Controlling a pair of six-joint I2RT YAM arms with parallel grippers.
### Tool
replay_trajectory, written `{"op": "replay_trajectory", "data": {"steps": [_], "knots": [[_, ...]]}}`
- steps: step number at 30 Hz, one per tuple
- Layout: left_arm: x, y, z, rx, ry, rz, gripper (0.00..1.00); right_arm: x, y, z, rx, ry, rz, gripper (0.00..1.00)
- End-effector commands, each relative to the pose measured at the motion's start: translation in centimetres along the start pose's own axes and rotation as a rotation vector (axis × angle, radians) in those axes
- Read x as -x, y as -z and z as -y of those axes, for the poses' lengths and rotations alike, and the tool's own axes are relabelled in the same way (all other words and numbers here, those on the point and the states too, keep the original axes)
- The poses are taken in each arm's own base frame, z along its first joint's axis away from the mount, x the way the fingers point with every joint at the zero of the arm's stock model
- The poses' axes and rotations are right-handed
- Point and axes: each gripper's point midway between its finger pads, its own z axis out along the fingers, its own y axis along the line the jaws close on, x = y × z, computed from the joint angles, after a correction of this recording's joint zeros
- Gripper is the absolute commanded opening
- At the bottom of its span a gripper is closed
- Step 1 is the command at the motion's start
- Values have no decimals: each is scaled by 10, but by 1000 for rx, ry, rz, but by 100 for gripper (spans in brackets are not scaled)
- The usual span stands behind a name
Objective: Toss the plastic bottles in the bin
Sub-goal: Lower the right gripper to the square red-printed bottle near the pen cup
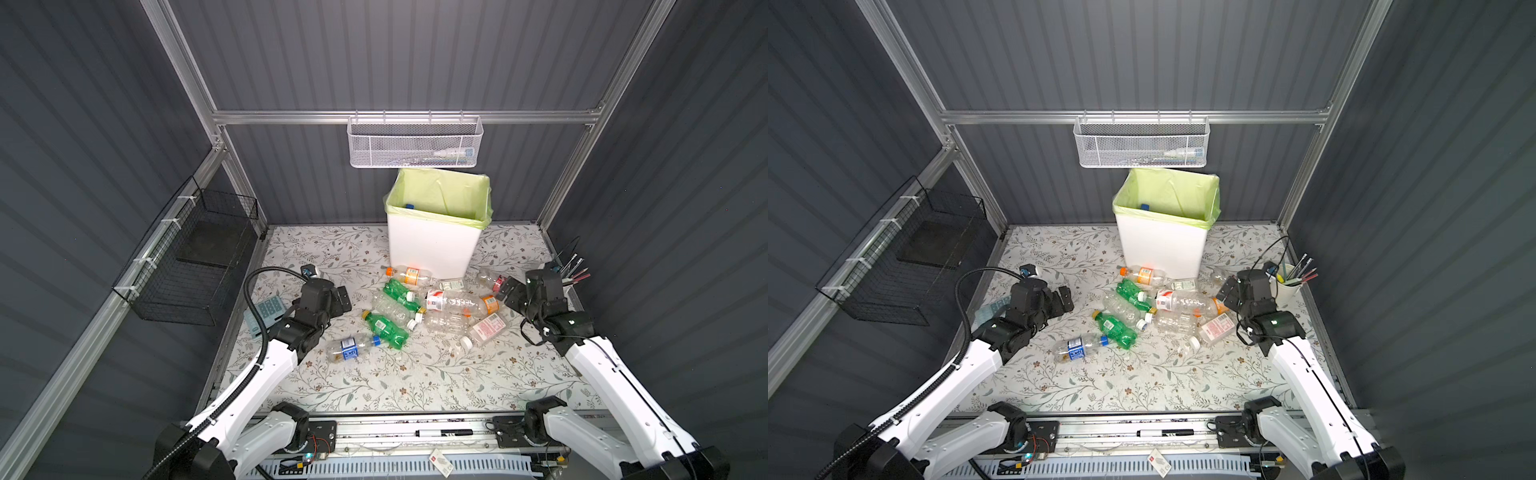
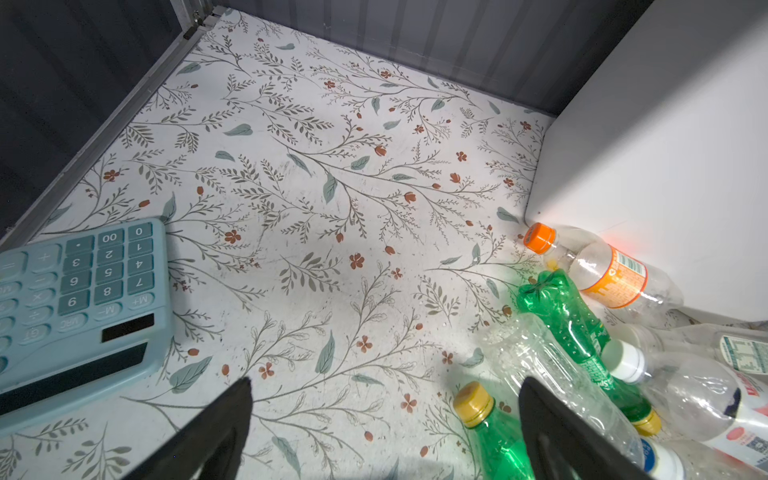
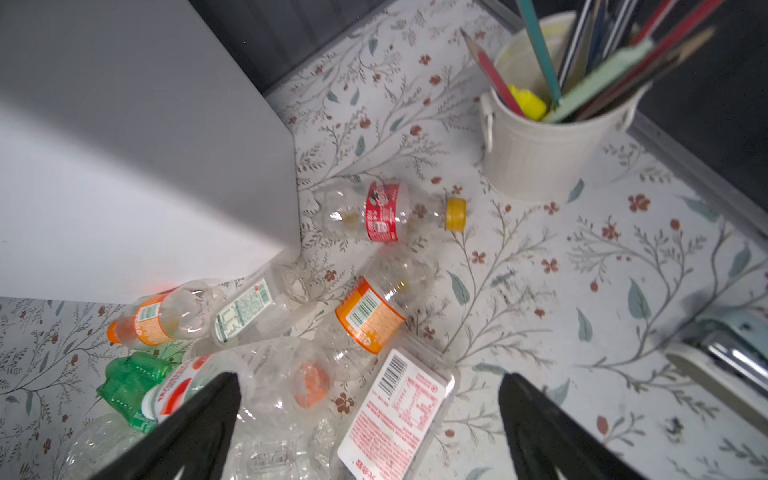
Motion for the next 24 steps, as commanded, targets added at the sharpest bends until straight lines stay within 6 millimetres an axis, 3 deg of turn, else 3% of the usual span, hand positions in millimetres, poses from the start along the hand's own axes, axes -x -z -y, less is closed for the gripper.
{"op": "replay_trajectory", "data": {"steps": [1,6,12,24], "knots": [[-1,-1,-3,6,-2,4,100,-36,-12,18,-45,-131,-108,99],[-4,-3,-3,9,-10,-2,100,-70,-28,33,-94,-216,-189,99],[-5,-4,-4,10,-11,-3,100,-94,-45,30,-94,-248,-279,98],[-11,-5,-6,12,-9,-14,100,-109,-69,19,-117,-216,-365,97]]}}
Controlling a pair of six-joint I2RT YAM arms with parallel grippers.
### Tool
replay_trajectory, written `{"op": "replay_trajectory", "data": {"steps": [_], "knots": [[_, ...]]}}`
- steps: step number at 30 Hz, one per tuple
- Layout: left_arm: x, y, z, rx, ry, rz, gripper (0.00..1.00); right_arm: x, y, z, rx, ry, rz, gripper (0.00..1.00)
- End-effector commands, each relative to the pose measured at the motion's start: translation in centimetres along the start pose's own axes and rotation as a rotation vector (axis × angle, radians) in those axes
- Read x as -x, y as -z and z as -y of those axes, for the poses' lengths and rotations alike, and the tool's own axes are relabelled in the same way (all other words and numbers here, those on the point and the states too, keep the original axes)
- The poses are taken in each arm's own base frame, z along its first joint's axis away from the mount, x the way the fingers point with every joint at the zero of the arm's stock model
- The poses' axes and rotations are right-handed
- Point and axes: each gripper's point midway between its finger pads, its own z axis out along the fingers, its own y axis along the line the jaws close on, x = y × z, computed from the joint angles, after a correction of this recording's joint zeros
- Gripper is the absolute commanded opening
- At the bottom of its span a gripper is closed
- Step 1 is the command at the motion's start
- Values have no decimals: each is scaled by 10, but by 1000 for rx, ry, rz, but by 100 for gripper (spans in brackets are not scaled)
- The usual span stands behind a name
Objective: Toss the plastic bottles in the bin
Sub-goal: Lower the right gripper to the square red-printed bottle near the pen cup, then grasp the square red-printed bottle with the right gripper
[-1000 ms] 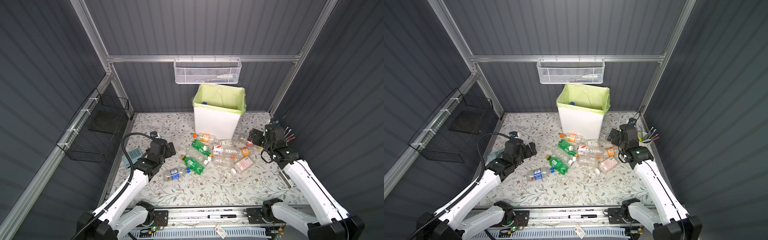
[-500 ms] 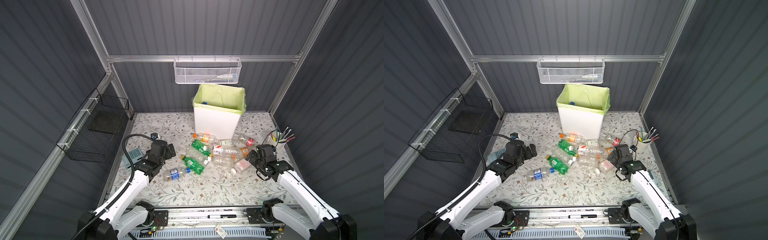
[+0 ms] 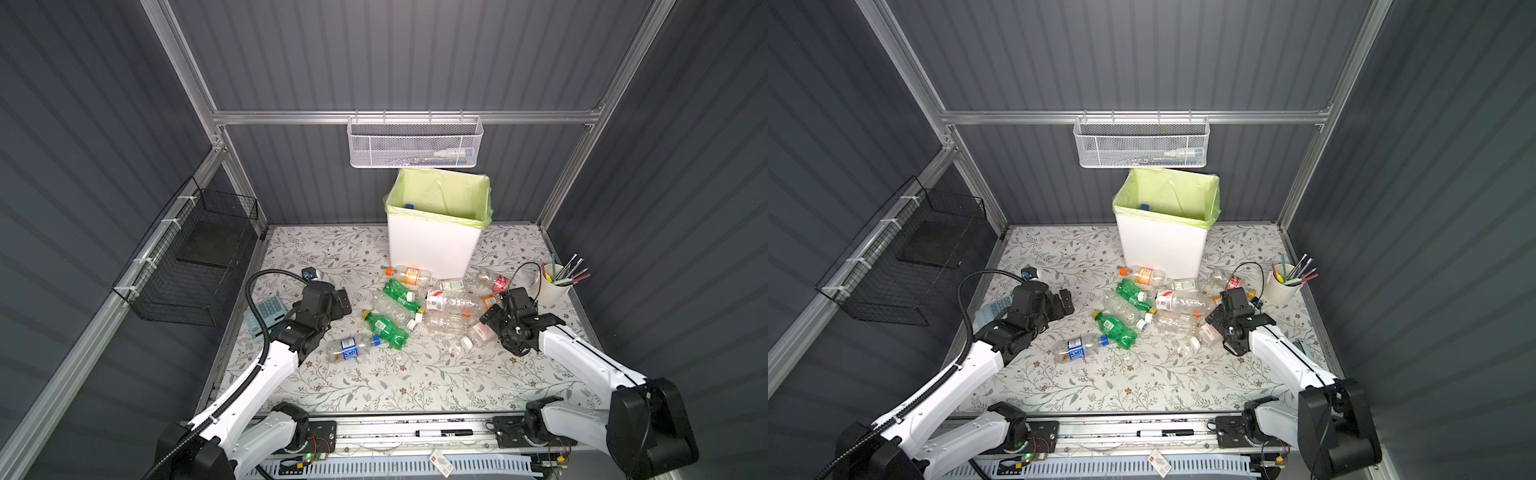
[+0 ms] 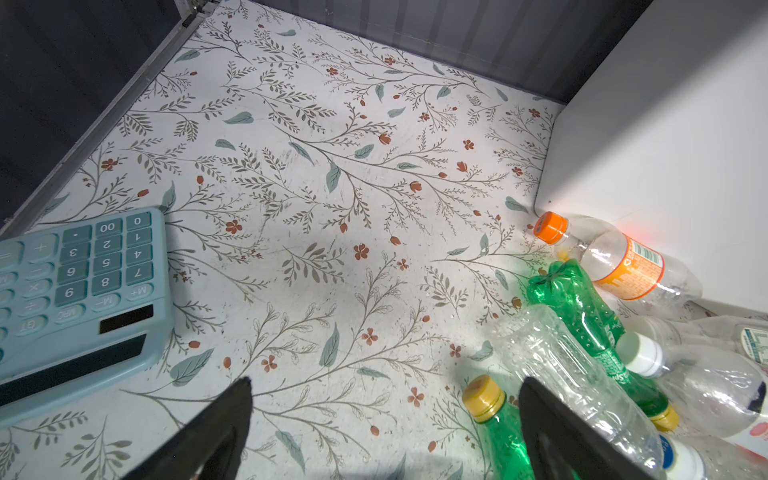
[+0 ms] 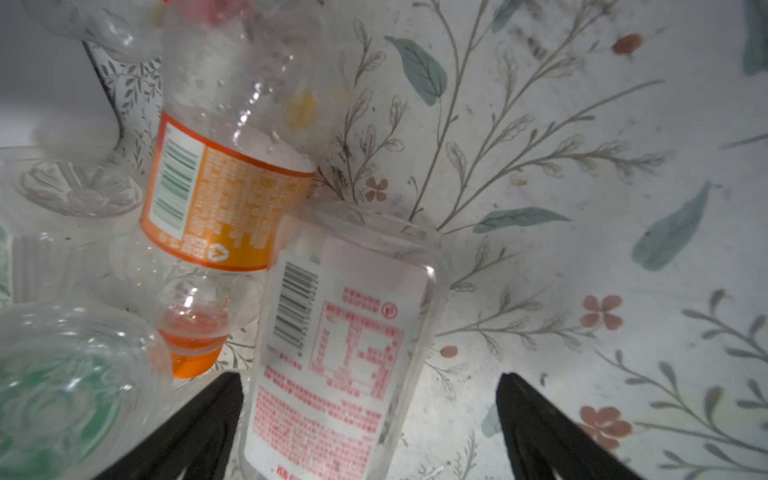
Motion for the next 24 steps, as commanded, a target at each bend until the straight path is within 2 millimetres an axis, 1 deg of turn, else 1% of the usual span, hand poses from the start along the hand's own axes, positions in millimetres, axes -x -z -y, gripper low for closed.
{"op": "replay_trajectory", "data": {"steps": [1,5,9,11,14,18,21,24], "knots": [[-3,-2,-3,8,-4,-6,100,1,-2,-11,15,6,-11,97],[-3,-2,-3,9,-7,-6,100,-4,-9,-7,-16,23,-36,96],[-3,0,-5,15,-11,-6,100,-6,-13,3,-53,42,-37,92],[-3,1,-6,18,-11,-4,100,-5,-13,5,-59,57,-34,89],[-4,1,-7,20,-11,-4,100,-6,-10,10,-69,75,-33,82],[-5,1,-7,20,-8,-6,100,-7,-6,19,-75,79,-20,80],[-6,0,-7,16,-5,-5,100,-9,-5,29,-82,75,-29,74],[-6,0,-6,15,-6,-6,100,-11,-4,34,-82,76,-36,72]]}}
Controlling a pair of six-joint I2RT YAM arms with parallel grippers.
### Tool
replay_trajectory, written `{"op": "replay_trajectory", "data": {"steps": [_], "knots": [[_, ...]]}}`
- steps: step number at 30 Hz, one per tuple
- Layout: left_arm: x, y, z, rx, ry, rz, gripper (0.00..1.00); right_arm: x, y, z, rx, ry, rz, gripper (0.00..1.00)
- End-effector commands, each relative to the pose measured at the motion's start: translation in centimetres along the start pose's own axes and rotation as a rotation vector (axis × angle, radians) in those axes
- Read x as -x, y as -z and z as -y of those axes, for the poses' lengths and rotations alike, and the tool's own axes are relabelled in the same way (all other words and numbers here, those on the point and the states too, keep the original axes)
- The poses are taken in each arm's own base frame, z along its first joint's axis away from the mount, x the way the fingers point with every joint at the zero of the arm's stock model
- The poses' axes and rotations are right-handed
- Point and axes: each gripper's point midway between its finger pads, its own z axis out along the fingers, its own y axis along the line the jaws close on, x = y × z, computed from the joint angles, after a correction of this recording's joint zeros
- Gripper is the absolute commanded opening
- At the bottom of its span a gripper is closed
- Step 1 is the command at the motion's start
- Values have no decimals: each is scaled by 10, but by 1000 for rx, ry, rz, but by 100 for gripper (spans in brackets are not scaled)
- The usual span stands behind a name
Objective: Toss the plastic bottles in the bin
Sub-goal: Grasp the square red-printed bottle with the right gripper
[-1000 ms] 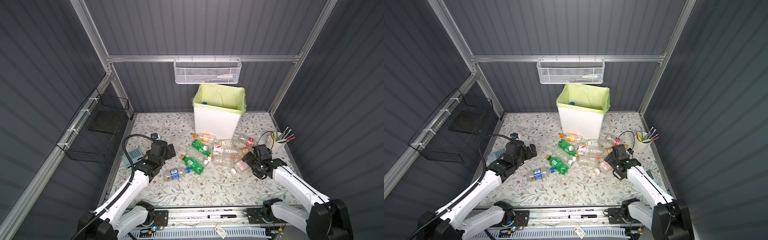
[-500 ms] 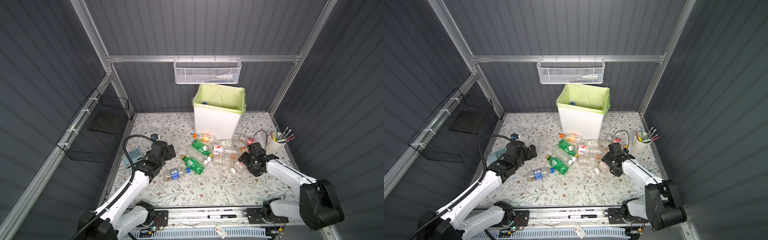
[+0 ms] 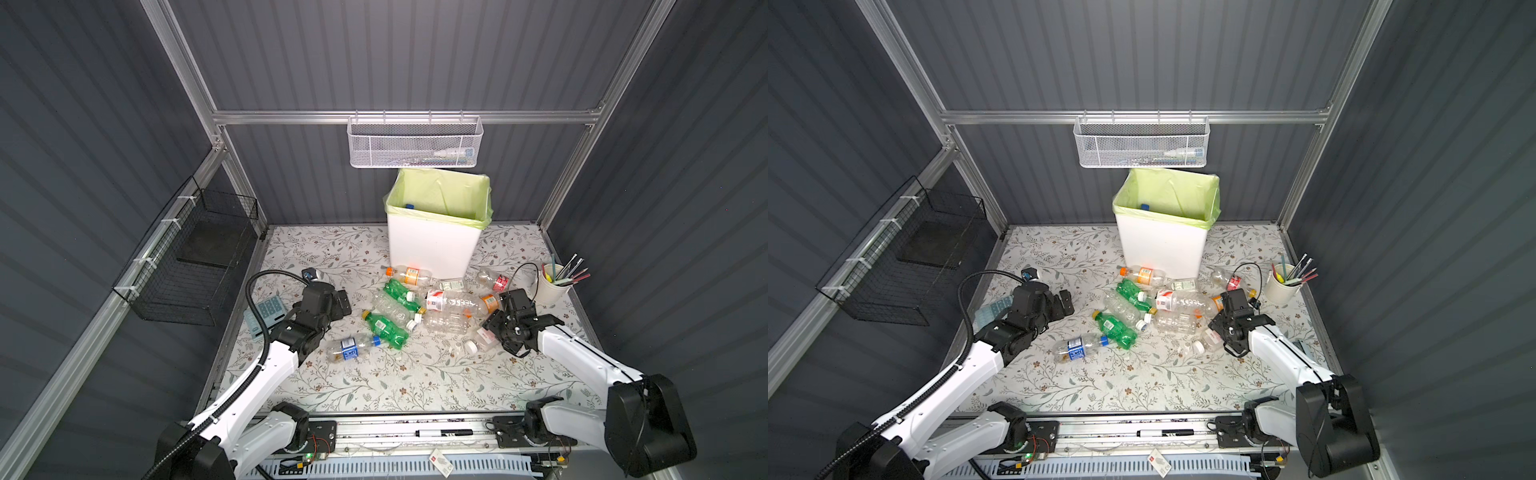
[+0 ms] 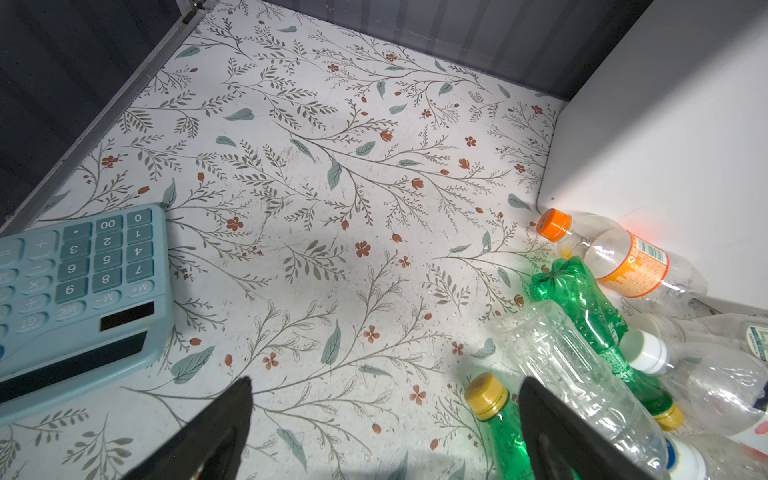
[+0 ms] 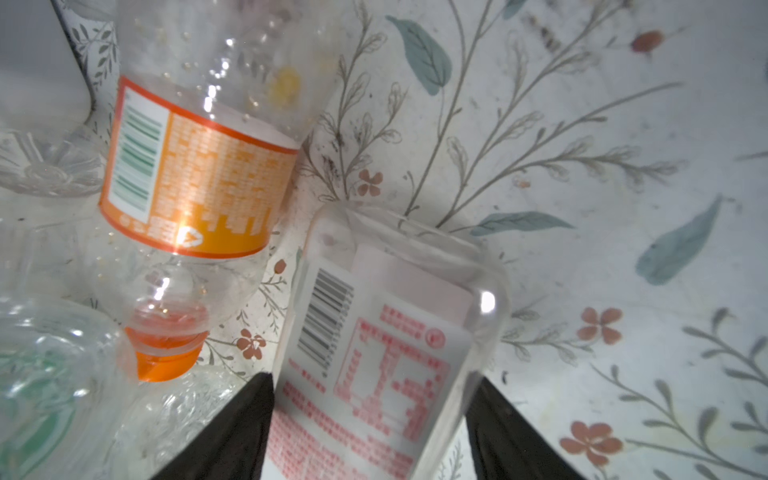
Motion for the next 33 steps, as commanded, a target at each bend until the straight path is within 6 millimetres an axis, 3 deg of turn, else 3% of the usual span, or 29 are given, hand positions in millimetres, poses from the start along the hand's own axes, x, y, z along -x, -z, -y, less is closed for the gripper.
{"op": "replay_trajectory", "data": {"steps": [1,8,19,26,33], "knots": [[-5,0,-6,13,-4,-4,100,-13,-3,25,-73,20,-38,72],[-5,3,-8,16,-4,0,100,-13,0,27,-66,31,-45,71],[-9,0,-8,16,0,-6,100,2,22,17,-30,-24,16,83],[-11,0,-9,16,-3,-8,100,-1,7,12,-32,-57,-18,91],[-12,1,-11,23,-5,-11,100,-1,-10,9,-60,-45,-48,92]]}}
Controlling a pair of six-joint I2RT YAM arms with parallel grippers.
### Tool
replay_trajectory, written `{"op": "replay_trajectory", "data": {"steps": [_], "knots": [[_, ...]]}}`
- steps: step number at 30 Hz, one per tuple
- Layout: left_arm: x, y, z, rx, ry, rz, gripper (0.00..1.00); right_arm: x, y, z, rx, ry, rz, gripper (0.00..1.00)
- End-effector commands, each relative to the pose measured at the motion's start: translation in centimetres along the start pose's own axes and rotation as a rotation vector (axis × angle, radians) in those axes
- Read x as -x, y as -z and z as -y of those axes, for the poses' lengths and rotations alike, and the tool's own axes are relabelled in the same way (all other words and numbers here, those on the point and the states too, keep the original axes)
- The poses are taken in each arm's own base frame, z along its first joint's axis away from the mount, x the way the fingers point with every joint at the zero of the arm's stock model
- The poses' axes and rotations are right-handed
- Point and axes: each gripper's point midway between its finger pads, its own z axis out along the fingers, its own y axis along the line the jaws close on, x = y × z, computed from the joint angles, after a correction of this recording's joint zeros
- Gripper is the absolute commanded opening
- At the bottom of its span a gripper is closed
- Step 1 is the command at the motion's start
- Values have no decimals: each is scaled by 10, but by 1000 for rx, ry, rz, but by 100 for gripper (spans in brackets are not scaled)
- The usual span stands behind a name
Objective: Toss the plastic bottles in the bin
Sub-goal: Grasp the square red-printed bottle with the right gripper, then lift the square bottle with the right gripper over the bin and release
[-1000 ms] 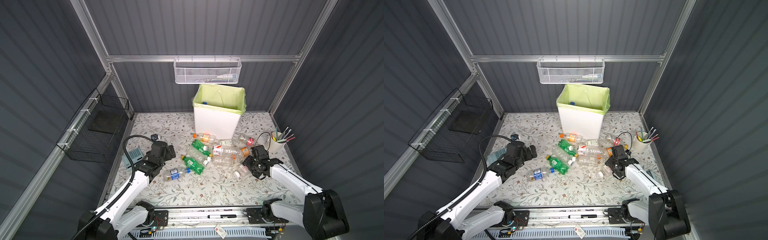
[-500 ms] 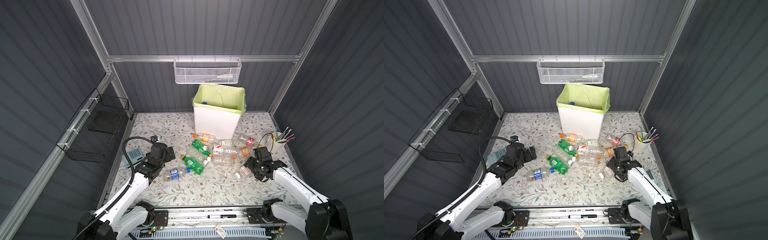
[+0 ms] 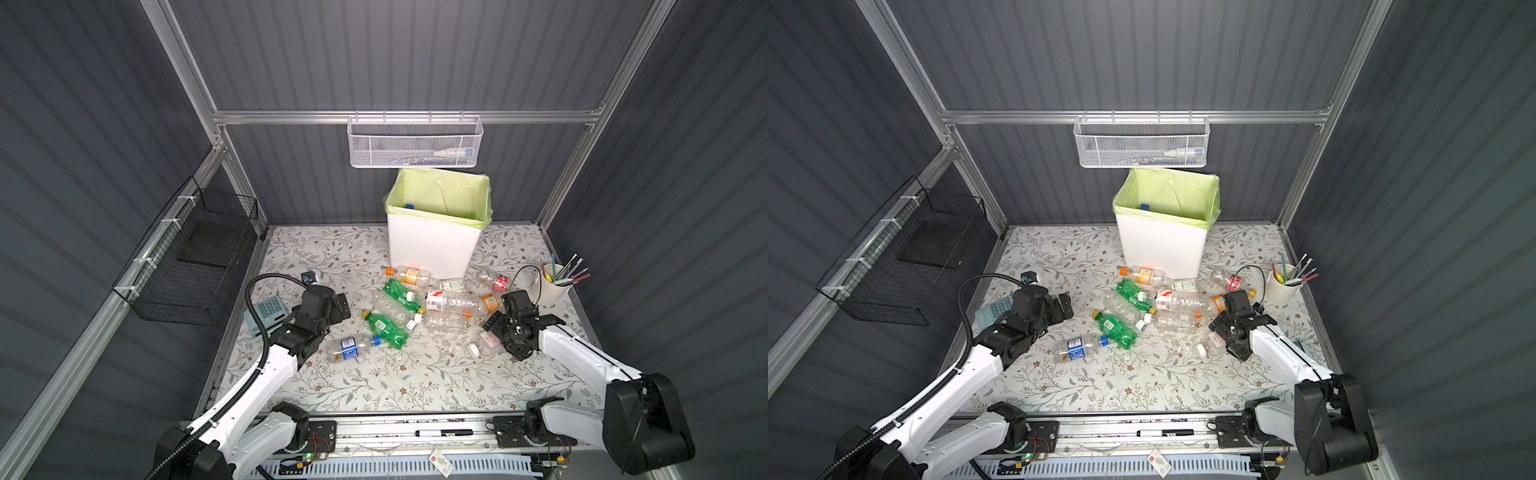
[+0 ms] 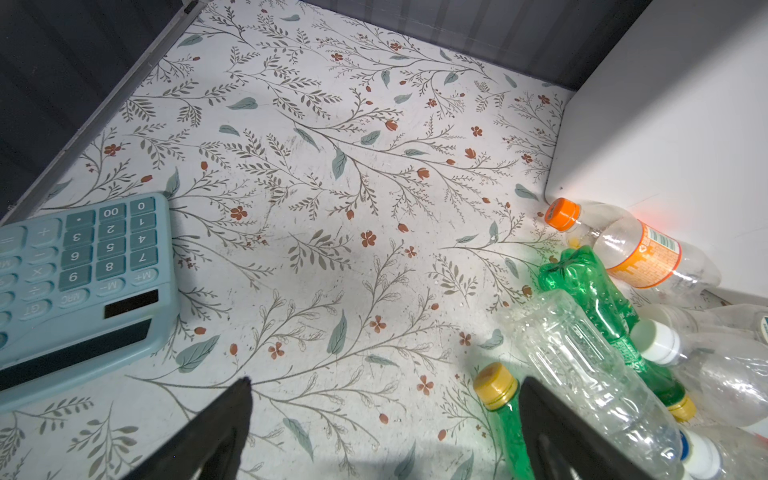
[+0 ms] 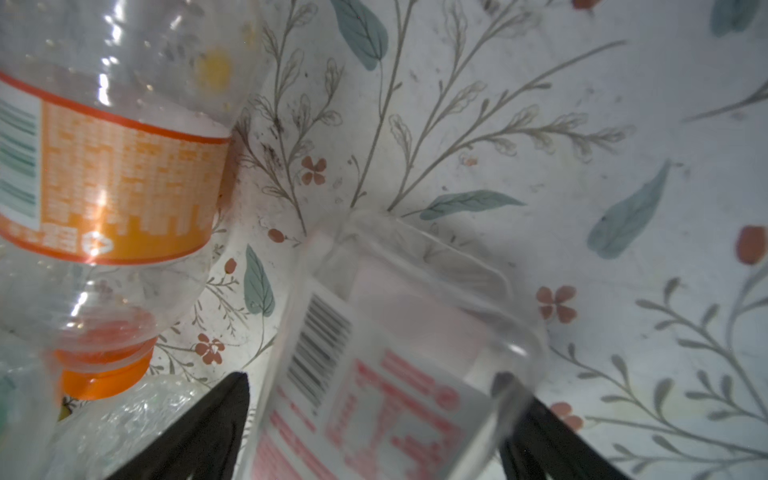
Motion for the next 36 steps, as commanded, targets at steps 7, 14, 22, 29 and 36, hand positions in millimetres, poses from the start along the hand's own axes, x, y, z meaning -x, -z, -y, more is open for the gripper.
{"op": "replay_trajectory", "data": {"steps": [7,14,22,29,36], "knots": [[-5,1,-9,30,0,-2,100,-4,-8,0,-3,25,-28,72],[-6,-3,-6,22,-1,-14,100,6,14,-6,41,74,31,56],[-7,-8,-5,26,8,-18,100,87,138,-49,223,215,451,55],[-12,-17,3,2,19,-43,100,175,353,-97,508,198,1045,54],[-11,-20,8,-10,-19,-65,100,223,442,-162,811,67,1227,56]]}}
